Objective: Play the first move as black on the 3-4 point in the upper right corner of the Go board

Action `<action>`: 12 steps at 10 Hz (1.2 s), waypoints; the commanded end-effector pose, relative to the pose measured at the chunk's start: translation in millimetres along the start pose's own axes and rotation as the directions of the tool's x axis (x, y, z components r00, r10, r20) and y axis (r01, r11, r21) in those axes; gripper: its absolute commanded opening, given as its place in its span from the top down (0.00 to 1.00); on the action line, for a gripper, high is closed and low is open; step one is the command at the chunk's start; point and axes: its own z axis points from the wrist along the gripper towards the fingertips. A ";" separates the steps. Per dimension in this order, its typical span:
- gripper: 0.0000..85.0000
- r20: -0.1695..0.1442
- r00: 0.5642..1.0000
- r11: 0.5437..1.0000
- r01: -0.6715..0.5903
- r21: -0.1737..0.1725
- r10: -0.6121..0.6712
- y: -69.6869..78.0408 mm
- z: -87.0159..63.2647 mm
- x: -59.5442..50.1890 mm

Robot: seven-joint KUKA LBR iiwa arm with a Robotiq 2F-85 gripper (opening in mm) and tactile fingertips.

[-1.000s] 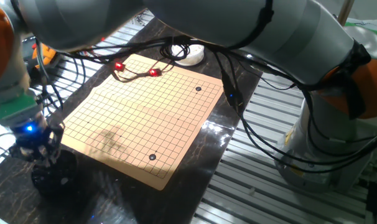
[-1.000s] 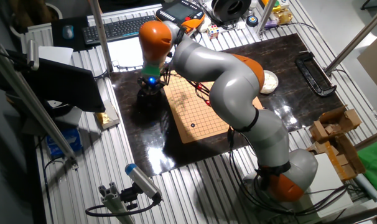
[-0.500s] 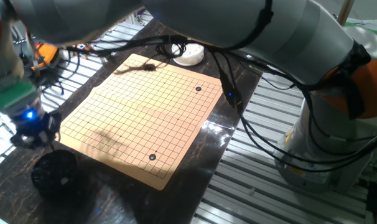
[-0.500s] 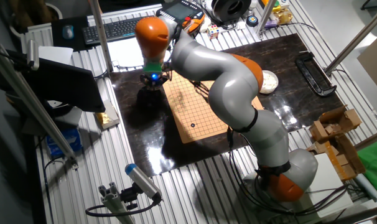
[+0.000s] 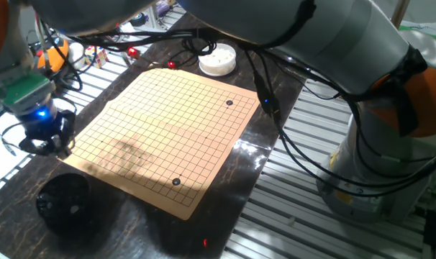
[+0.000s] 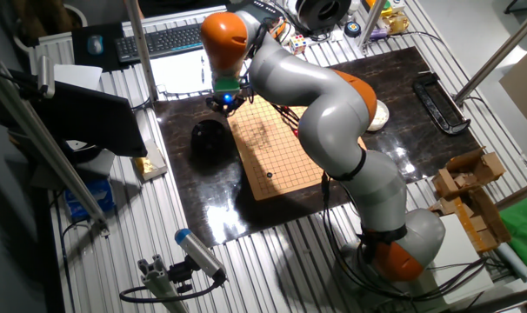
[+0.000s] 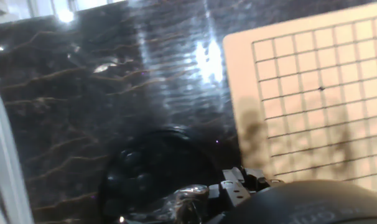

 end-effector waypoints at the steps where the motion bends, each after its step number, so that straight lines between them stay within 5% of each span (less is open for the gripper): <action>1: 0.91 -0.003 0.999 0.999 0.033 0.000 -0.033 -8.3 -1.7 -2.9; 3: 0.91 0.002 0.997 0.997 0.080 -0.003 -0.080 -24.1 -1.8 -7.9; 6: 0.88 0.011 0.983 0.982 0.181 0.059 -0.182 -36.6 2.4 -9.0; 10: 0.88 0.008 0.960 0.958 0.279 0.058 -0.280 -40.4 4.8 -8.7; 11: 0.88 0.006 0.970 0.970 0.242 0.035 -0.242 -40.2 5.0 -8.8; 12: 0.88 -0.017 0.985 0.984 0.173 -0.040 -0.174 -40.9 5.5 -9.1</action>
